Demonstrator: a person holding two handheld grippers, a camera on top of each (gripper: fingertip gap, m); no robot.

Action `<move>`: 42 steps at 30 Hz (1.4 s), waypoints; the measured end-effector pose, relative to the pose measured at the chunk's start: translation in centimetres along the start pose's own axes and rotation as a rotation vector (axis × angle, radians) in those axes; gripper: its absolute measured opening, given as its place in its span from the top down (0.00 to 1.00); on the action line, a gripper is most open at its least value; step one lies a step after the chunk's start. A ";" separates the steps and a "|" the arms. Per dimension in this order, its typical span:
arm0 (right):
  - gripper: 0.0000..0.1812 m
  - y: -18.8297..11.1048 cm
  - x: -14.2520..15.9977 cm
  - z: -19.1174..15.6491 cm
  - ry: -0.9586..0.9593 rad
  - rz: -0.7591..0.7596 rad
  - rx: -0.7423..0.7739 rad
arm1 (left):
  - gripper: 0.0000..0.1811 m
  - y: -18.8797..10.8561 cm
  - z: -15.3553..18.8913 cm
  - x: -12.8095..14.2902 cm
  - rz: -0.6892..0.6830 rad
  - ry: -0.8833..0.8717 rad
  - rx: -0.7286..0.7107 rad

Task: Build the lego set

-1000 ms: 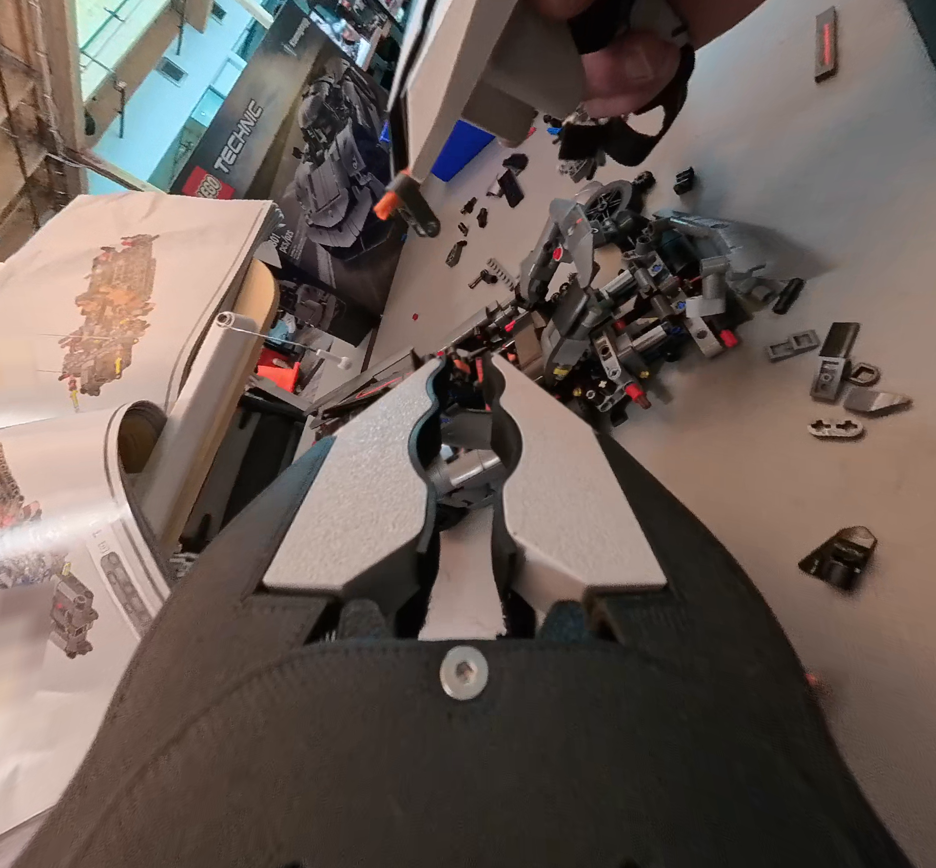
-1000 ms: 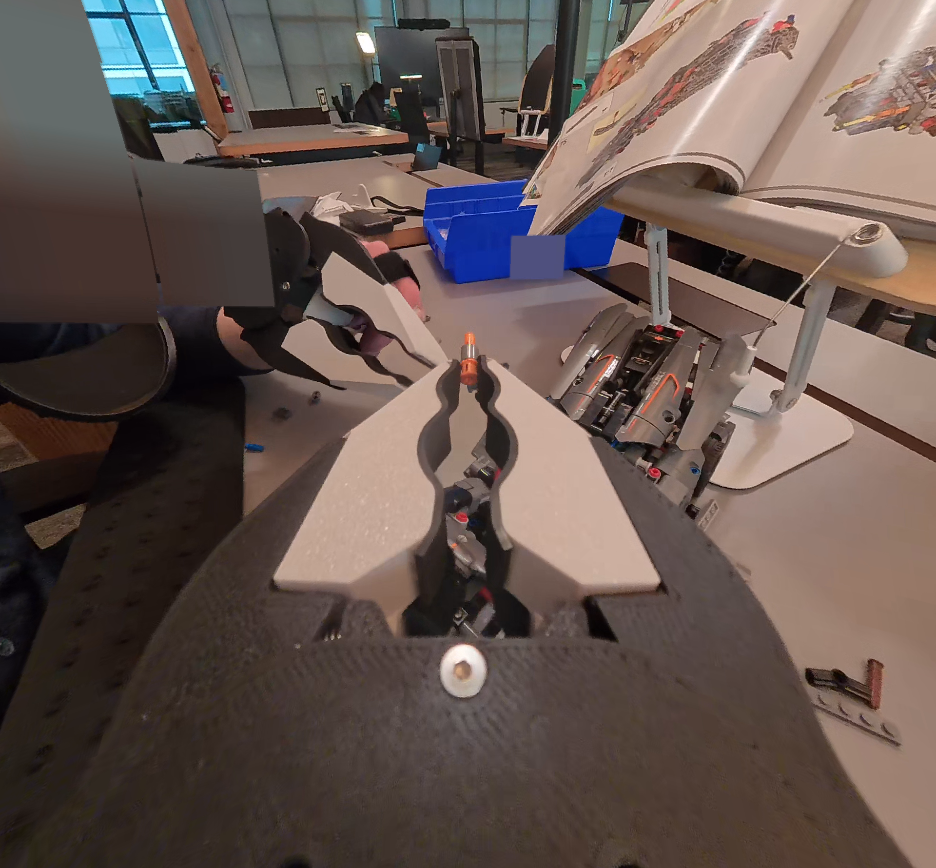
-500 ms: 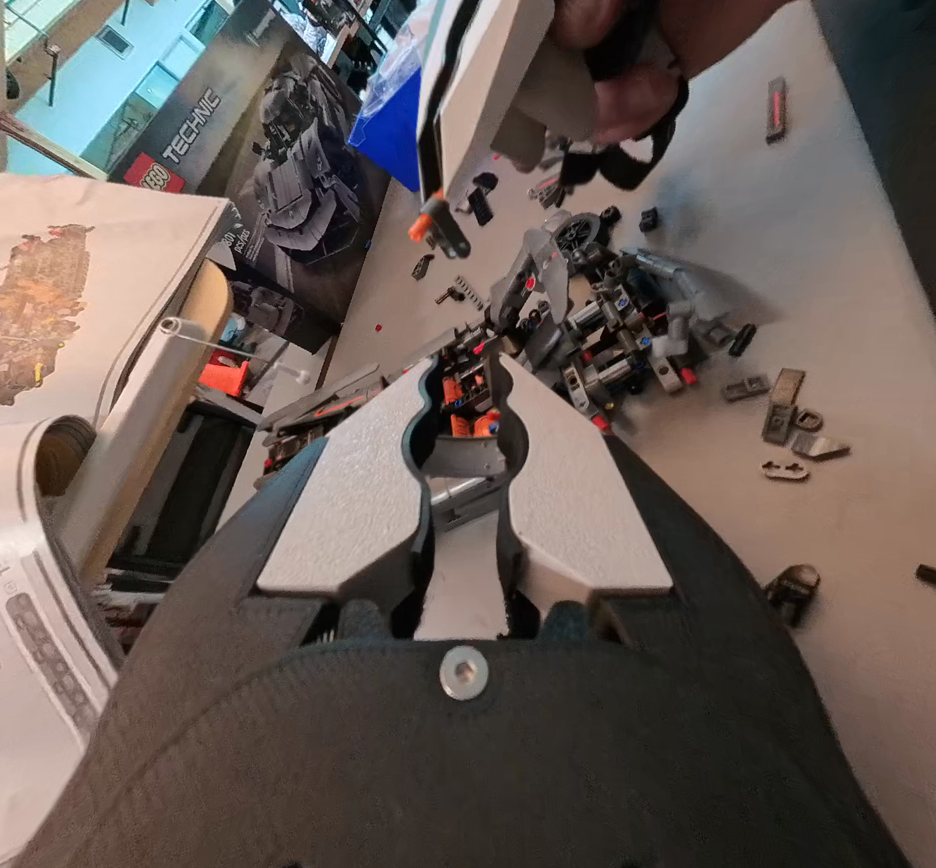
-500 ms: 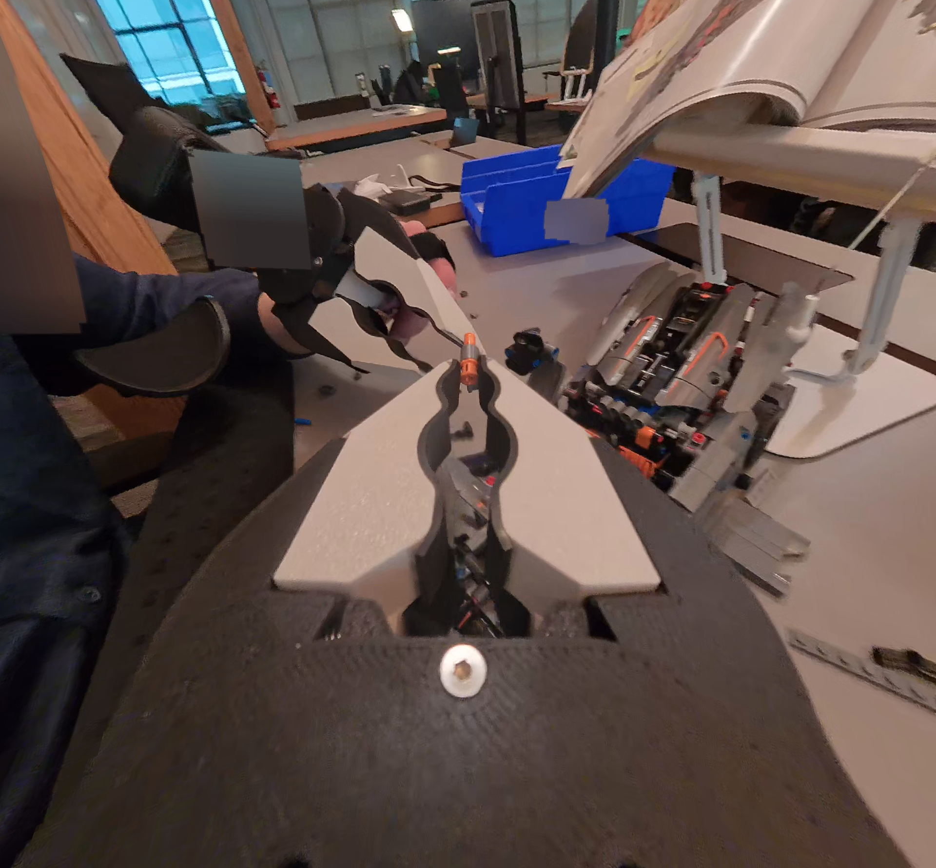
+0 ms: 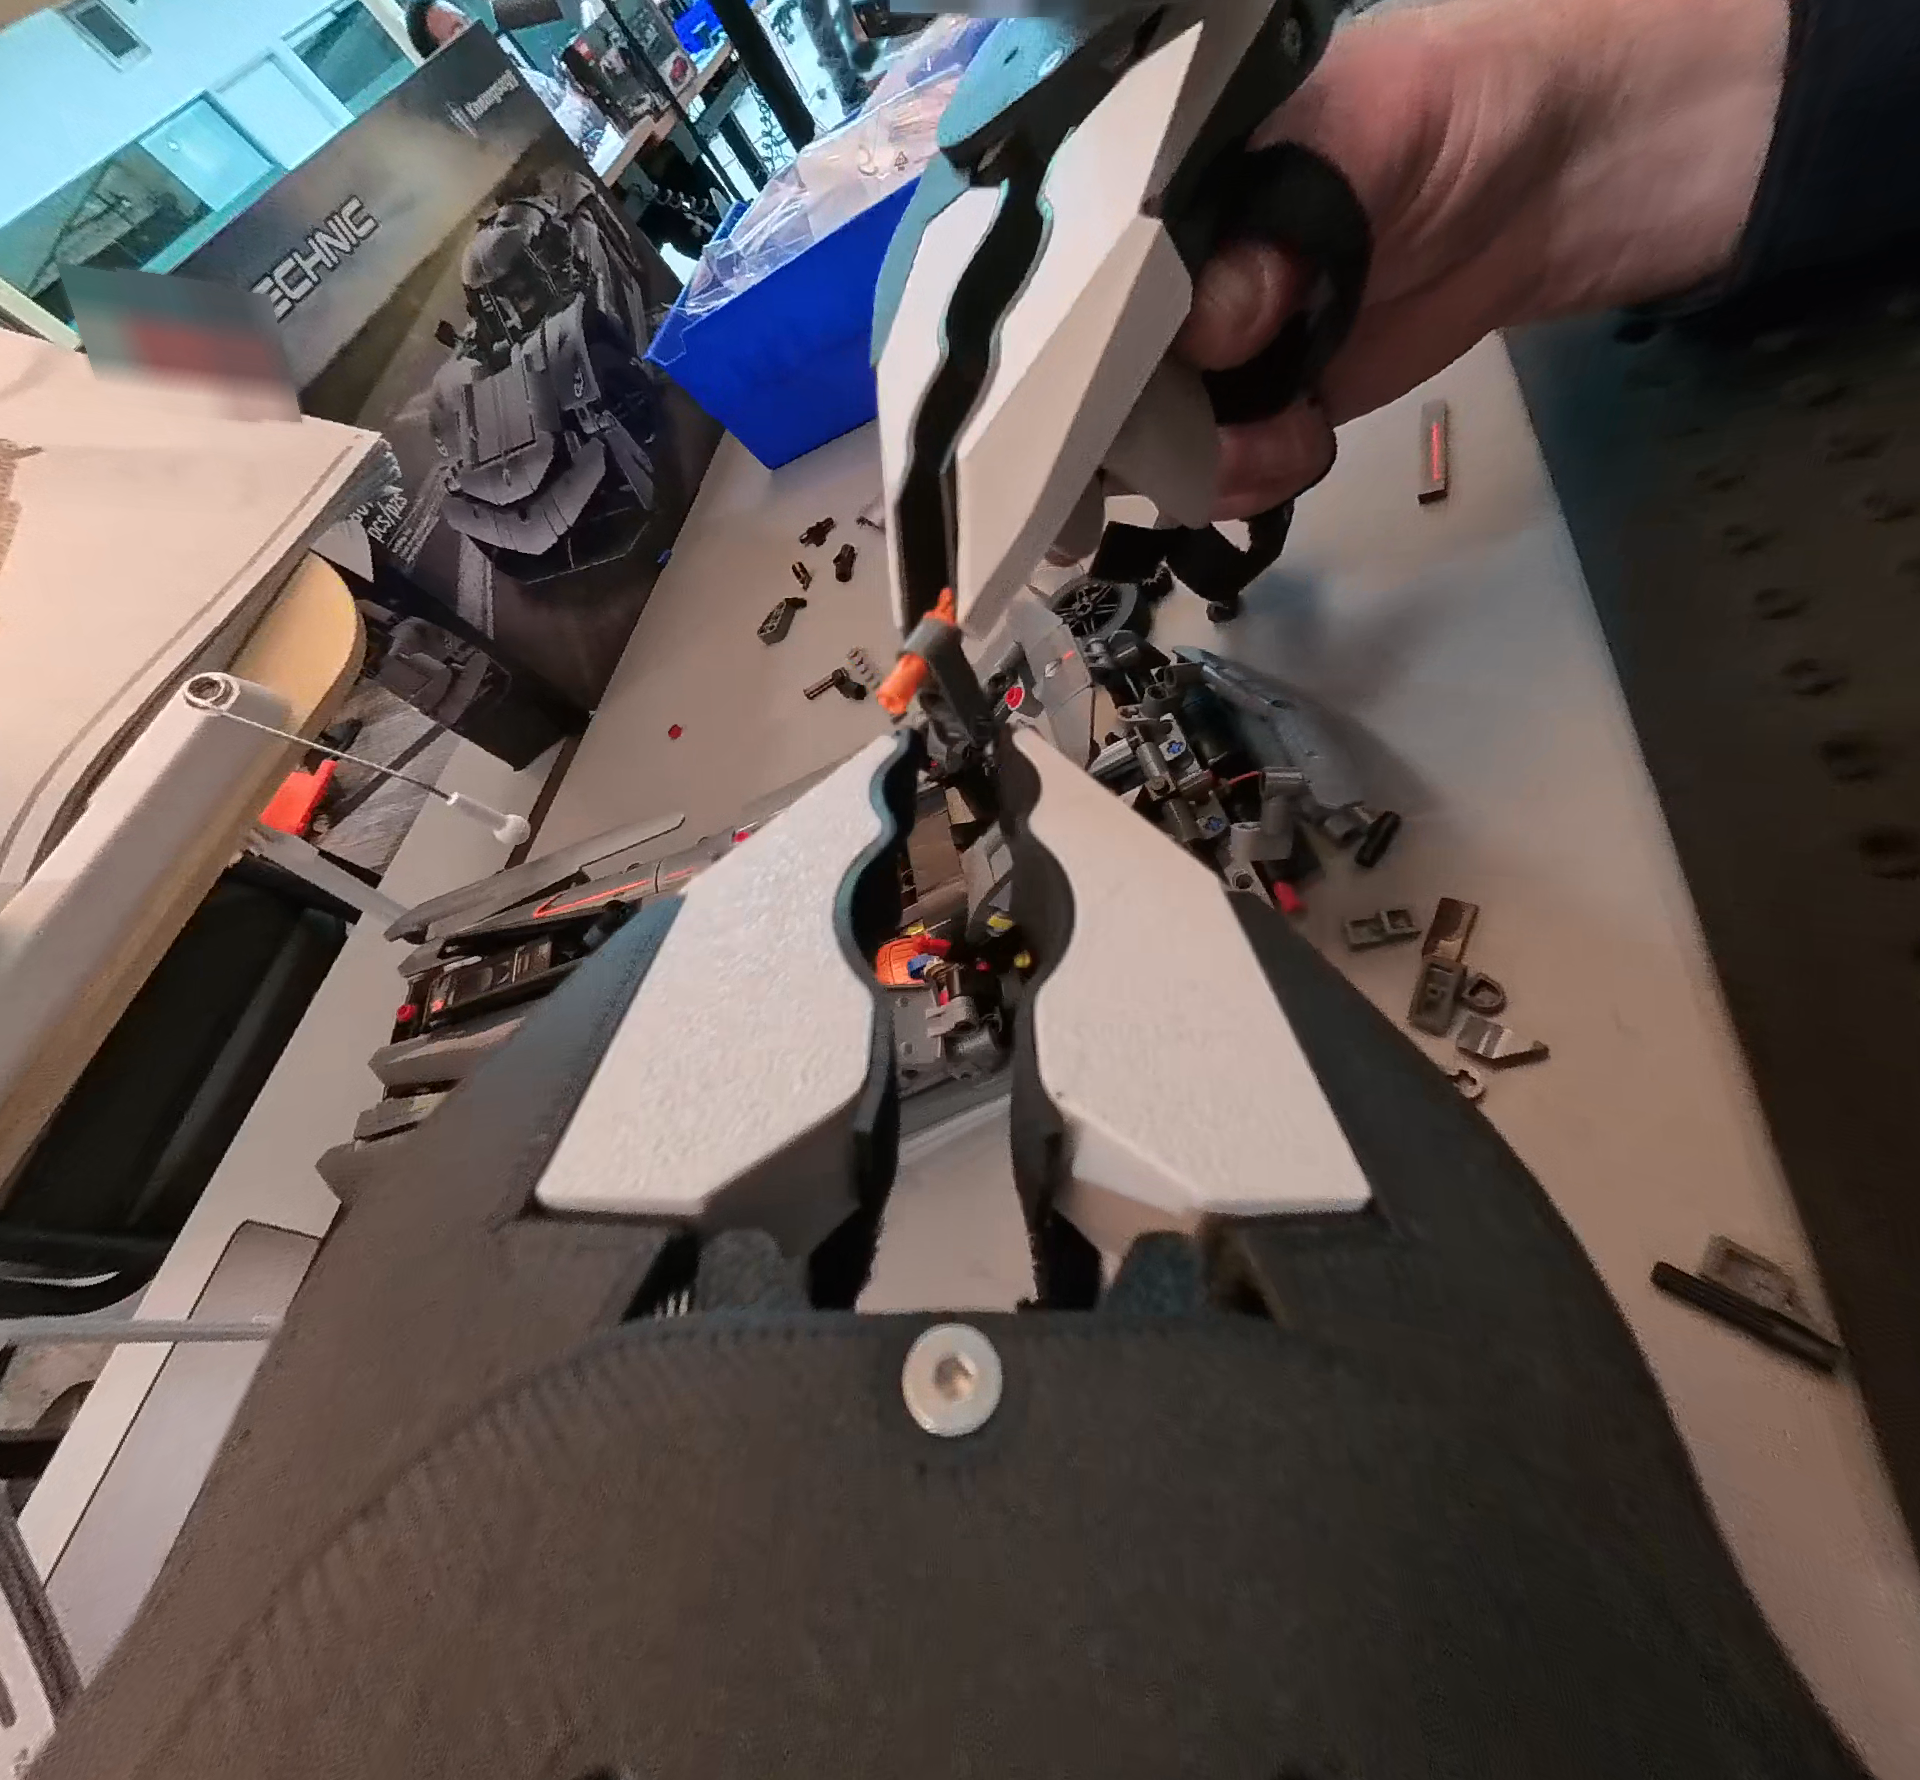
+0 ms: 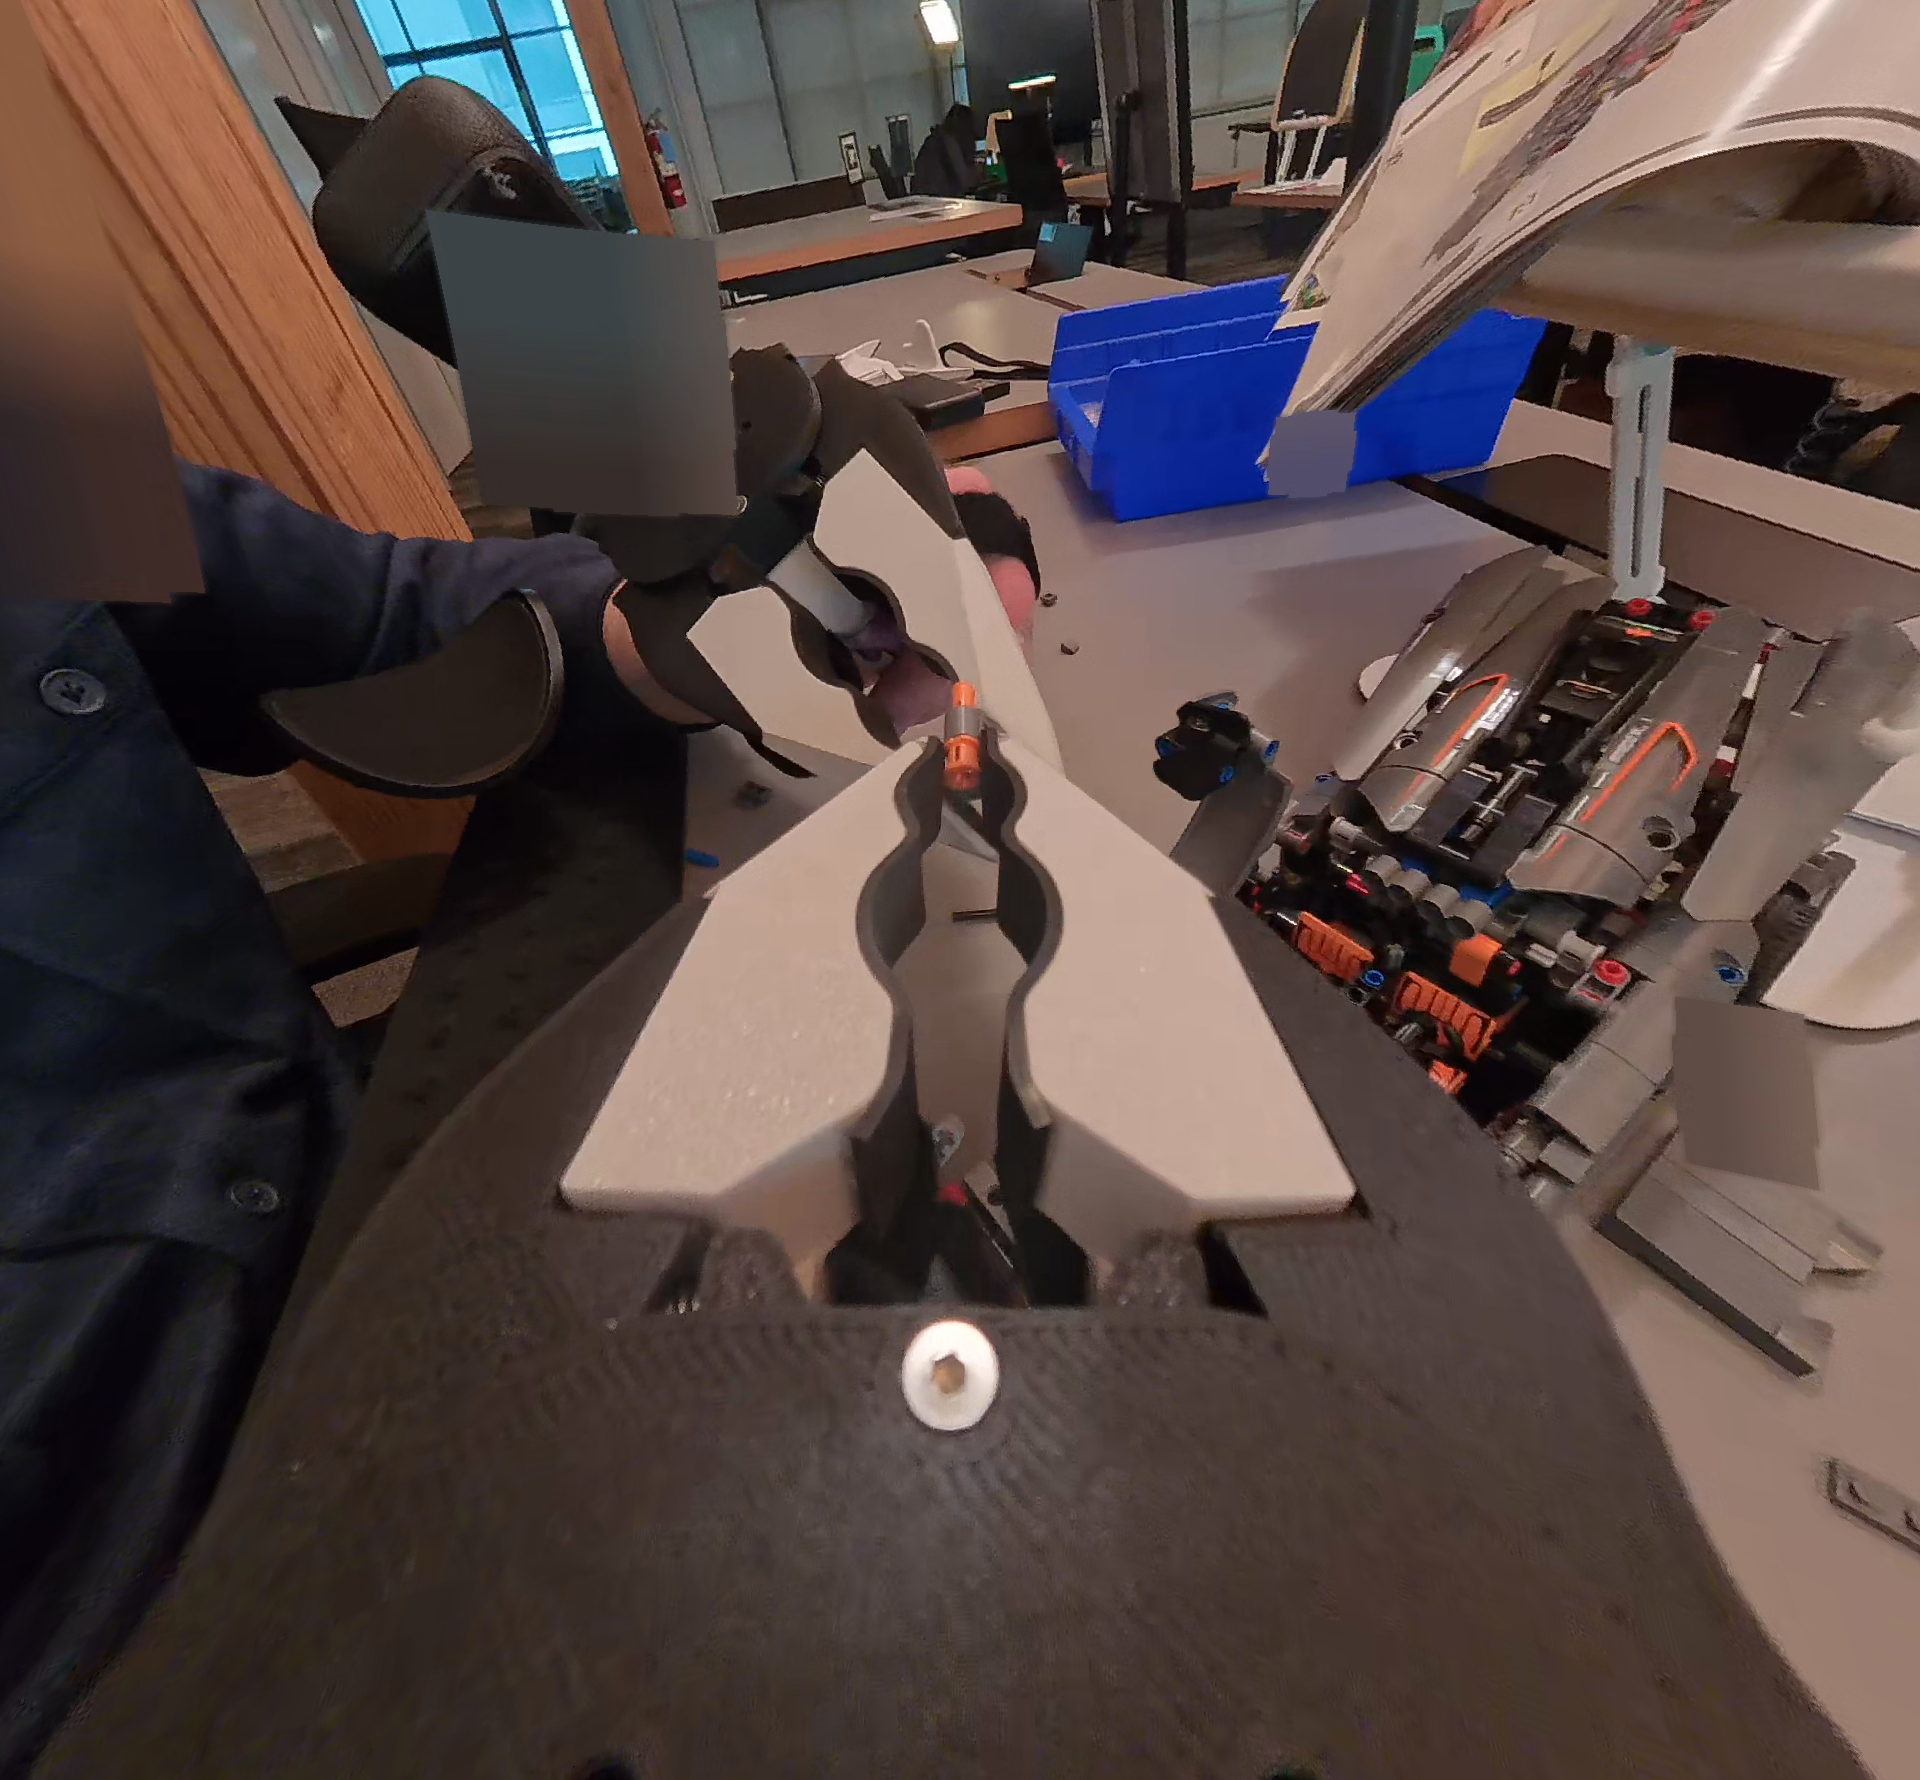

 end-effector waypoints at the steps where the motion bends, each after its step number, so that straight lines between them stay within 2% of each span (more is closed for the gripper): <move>1: 0.98 0.1 0.0 -0.1 -0.002 0.000 -0.003 | 0.95 0.0 0.1 0.0 0.000 -0.002 0.007; 33: 0.93 -0.3 -0.3 0.1 -0.077 -0.013 0.064 | 0.97 -0.6 -0.7 0.0 0.070 -0.165 0.121; 38: 0.93 0.0 -0.2 -0.2 -0.094 -0.031 0.048 | 0.97 -0.5 -0.4 0.1 0.053 -0.152 0.135; 42: 0.98 0.1 0.1 -0.5 -0.112 -0.068 0.033 | 0.97 0.0 0.1 0.5 0.005 -0.124 0.140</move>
Point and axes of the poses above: each gripper's, where its closed fingertips meet, y out along the fingers, x out of its underside, z = x × y across the jaws, the point moved 6 cm from there along -y, back along the fingers, and after that the axes turned 12 degrees about -y, right-handed, at the moved point
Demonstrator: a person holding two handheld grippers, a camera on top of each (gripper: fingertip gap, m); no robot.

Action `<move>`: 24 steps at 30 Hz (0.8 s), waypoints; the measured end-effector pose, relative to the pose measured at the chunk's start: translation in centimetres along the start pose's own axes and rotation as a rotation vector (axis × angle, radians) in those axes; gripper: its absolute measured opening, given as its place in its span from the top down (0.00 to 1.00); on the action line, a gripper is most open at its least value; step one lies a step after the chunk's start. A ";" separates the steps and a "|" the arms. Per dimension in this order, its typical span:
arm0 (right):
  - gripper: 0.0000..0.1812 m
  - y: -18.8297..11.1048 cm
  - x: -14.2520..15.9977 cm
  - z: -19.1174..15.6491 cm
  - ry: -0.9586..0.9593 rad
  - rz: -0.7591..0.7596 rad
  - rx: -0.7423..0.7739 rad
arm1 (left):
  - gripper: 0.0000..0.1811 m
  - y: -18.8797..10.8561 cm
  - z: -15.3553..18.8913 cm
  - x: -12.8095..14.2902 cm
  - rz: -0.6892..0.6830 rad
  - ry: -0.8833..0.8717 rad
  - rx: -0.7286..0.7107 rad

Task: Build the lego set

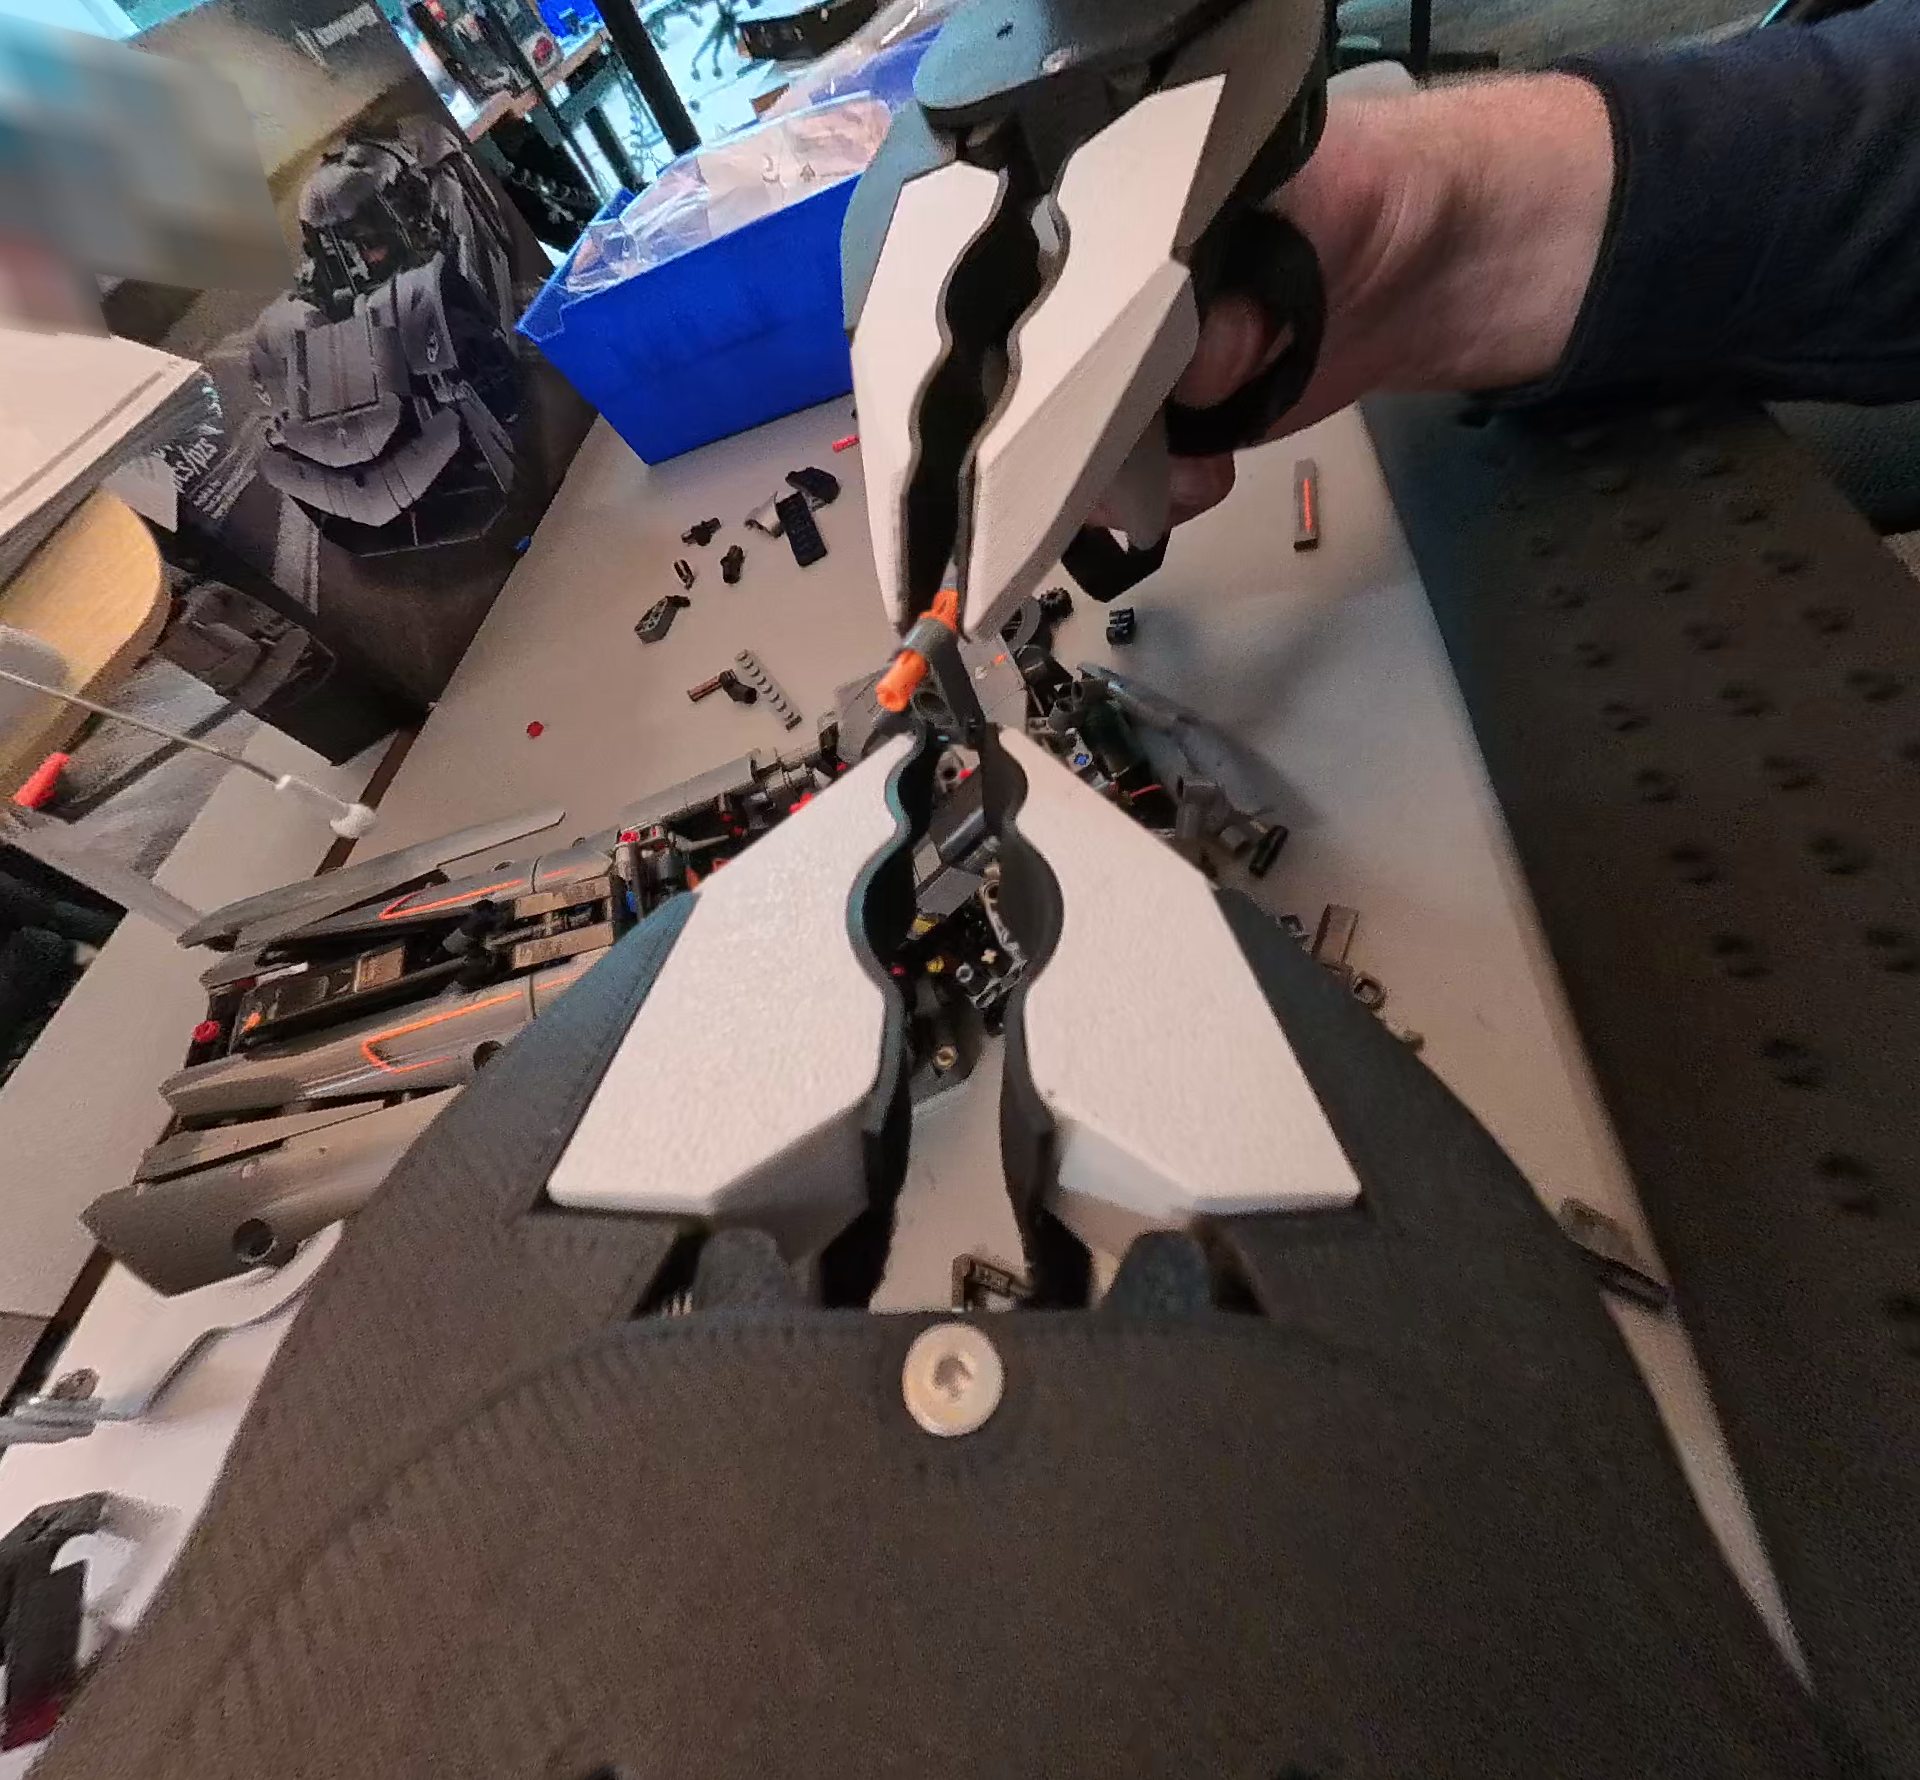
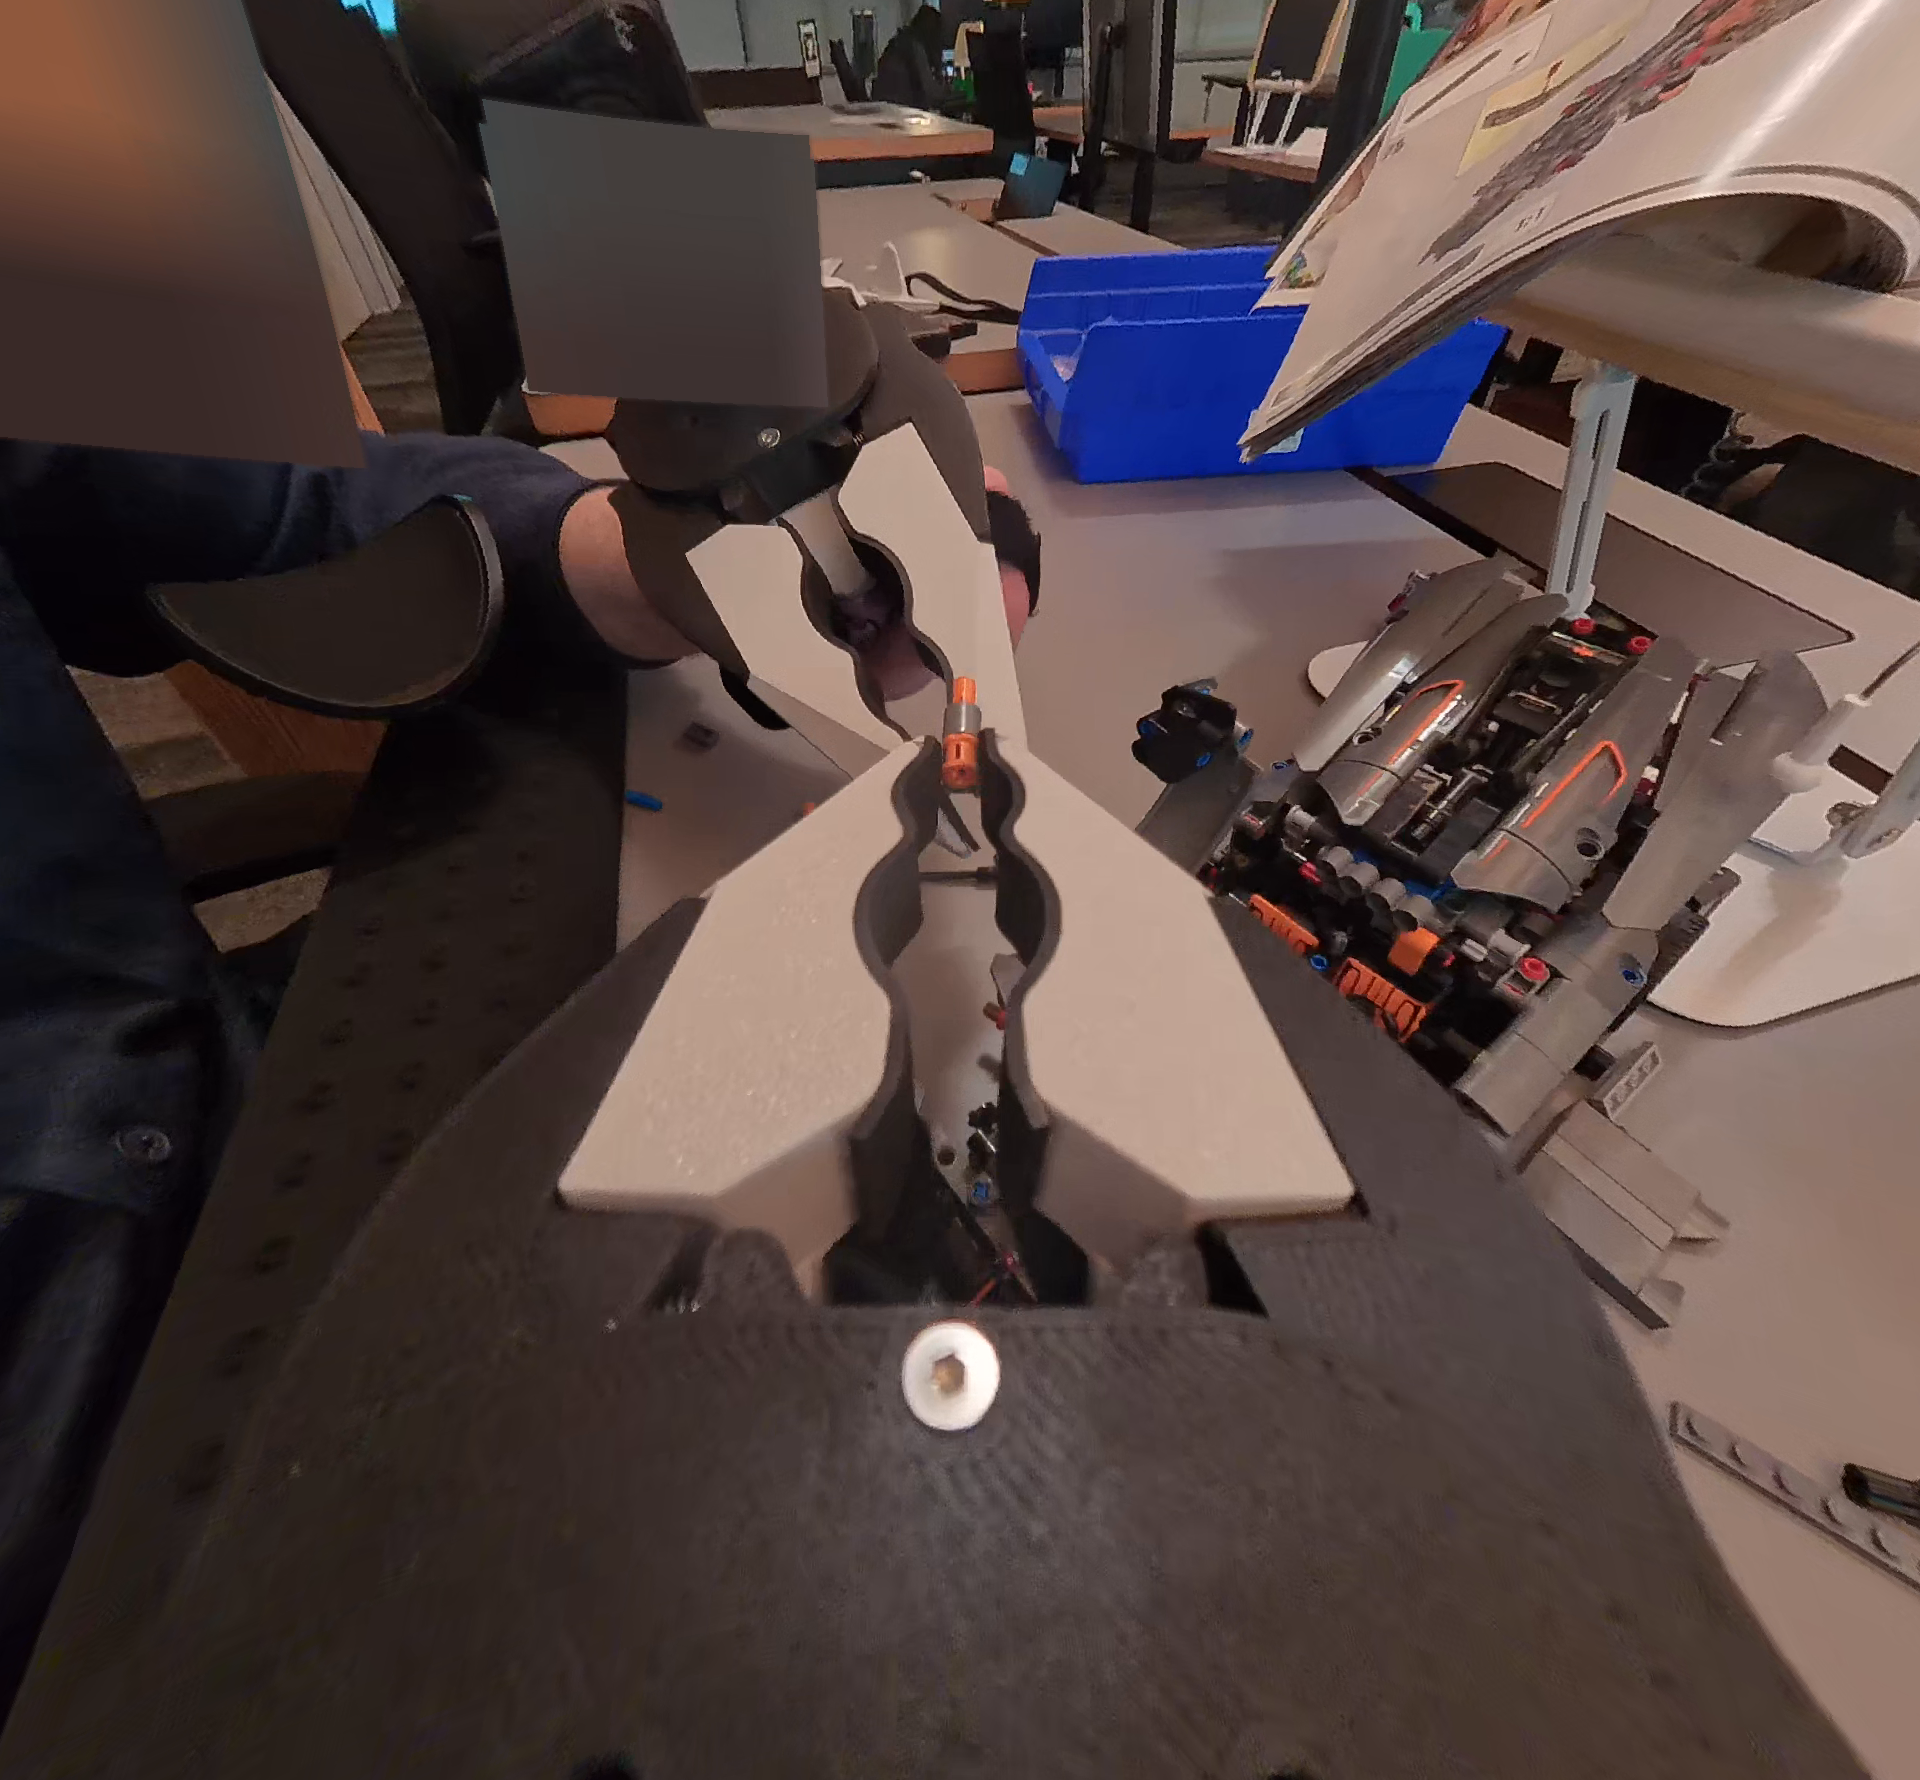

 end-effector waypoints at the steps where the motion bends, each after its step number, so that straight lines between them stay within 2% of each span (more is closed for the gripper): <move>1: 0.98 -0.1 0.1 0.0 -0.002 -0.008 -0.002 | 0.97 0.1 0.0 0.1 -0.006 0.011 -0.003; 6: 0.98 -0.7 0.0 0.4 0.021 -0.014 -0.008 | 0.97 0.3 0.0 -0.4 0.022 -0.024 0.009; 9: 0.98 -1.2 -0.1 0.6 0.031 -0.008 0.005 | 0.97 0.5 -0.1 -0.5 0.017 -0.009 -0.039; 14: 0.98 -4.2 0.3 2.7 0.105 0.011 0.147 | 0.91 0.4 -0.9 0.1 -0.007 -0.025 -0.076; 18: 0.98 -6.3 2.0 3.8 0.134 -0.074 0.259 | 0.89 0.8 -1.0 0.8 -0.035 -0.012 -0.082; 24: 0.98 -7.4 4.5 4.3 0.191 -0.192 0.303 | 0.86 2.0 -0.5 1.8 -0.087 0.079 -0.119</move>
Point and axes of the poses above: each gripper's, where its closed fingertips meet, y out along the fingers, x out of its underside, z = x × y across the jaws, the point moved 6 cm from there along -y, back along the fingers, and after that the axes turned 12 degrees about -y, right-handed, at the moved point
